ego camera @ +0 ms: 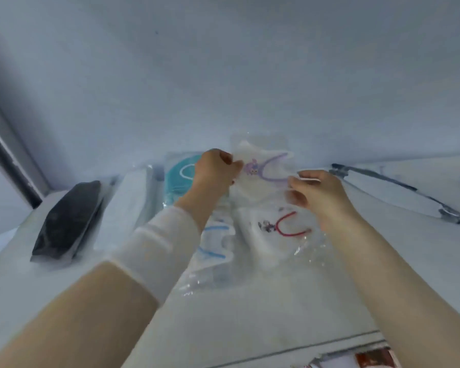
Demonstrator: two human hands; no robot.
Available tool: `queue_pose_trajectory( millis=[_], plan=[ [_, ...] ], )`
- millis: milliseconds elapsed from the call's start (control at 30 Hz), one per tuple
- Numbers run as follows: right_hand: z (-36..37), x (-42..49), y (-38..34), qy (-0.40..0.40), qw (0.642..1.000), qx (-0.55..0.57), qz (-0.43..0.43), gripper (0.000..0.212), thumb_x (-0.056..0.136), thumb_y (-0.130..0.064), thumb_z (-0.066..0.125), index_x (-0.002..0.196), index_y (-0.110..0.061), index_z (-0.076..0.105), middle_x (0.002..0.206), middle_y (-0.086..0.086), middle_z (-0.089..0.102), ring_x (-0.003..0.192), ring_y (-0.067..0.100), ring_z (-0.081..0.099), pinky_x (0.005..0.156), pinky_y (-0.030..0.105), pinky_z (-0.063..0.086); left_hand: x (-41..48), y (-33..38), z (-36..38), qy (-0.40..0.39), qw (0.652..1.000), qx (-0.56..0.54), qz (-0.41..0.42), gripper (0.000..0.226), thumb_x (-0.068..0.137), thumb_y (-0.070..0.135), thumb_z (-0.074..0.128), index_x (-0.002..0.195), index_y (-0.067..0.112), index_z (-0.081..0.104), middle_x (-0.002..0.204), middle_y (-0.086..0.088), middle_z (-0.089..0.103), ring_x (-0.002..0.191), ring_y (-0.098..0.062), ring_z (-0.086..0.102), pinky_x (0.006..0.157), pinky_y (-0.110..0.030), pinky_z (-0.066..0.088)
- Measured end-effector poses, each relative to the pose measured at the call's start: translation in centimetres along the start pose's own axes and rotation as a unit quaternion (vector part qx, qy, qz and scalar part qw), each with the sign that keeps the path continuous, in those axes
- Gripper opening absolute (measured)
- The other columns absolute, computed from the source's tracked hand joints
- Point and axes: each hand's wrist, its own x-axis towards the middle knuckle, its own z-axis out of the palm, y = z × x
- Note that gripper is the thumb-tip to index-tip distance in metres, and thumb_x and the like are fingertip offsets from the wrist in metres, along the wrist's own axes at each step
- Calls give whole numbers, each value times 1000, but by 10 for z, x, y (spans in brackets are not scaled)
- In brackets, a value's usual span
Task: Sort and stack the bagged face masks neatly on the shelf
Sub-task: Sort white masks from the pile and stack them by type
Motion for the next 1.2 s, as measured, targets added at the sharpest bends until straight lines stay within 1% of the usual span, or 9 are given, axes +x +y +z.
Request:
queue_pose_trajectory(
  millis=[100,200,300,433,533,667,800,900,1200],
  plan=[
    [13,61,9,-15,997,-67,40,26,81,-6,70,103,-1,58,69,7,58,62,23,60,81,42,56,44,2,16,-15,981,192,4,21,91,22,57,86,4,66,94,-18,65,93,-31,61,86,-30,46],
    [27,92,23,-15,986,-158,47,12,80,-9,71,80,-5,59,68,11,61,69,28,60,86,43,54,70,-9,26,-27,953,300,17,37,96,26,50,115,-4,58,120,-18,59,115,-29,55,86,-26,42],
    [39,107,32,-9,968,-247,47,24,79,-16,71,96,1,66,85,16,66,68,24,59,74,35,52,84,-20,31,-31,936,351,14,38,95,25,53,118,-4,54,124,-18,55,118,-31,53,89,-27,42],
    [44,115,41,-12,945,-322,54,35,81,-31,66,105,-5,66,107,11,67,98,26,61,71,24,38,86,-30,33,-40,916,398,41,25,94,12,52,113,-4,55,116,-19,58,109,-33,57,77,-28,41],
    [42,115,41,-33,932,-358,45,34,82,-41,64,93,-9,67,94,6,66,91,26,60,66,25,37,83,-25,33,-36,902,427,53,18,92,4,49,107,-3,56,115,-20,57,107,-34,56,76,-30,40],
    [16,105,31,-13,929,-369,-8,38,86,-40,58,58,-21,40,61,-8,40,72,20,46,62,25,33,75,-1,42,-25,876,471,102,27,95,14,47,120,8,54,124,-13,51,116,-31,49,89,-34,40],
    [-51,94,34,-2,920,-389,-41,14,88,-34,54,82,-21,56,86,-4,57,91,21,54,77,28,41,56,29,88,-73,855,489,157,29,95,21,48,123,14,55,124,-7,53,118,-27,48,93,-33,38],
    [-127,87,43,21,900,-432,-50,25,89,-34,55,106,-16,61,109,-1,63,105,19,57,88,28,41,32,55,147,-127,834,499,201,34,97,28,46,127,15,51,128,-7,51,121,-27,46,96,-33,37],
    [-392,72,83,56,888,-452,-59,32,87,-36,61,114,-20,59,115,-2,57,110,16,52,81,19,33,-69,113,364,-227,772,504,314,41,96,36,44,134,19,46,134,-6,49,124,-26,45,101,-36,31]
  ],
)
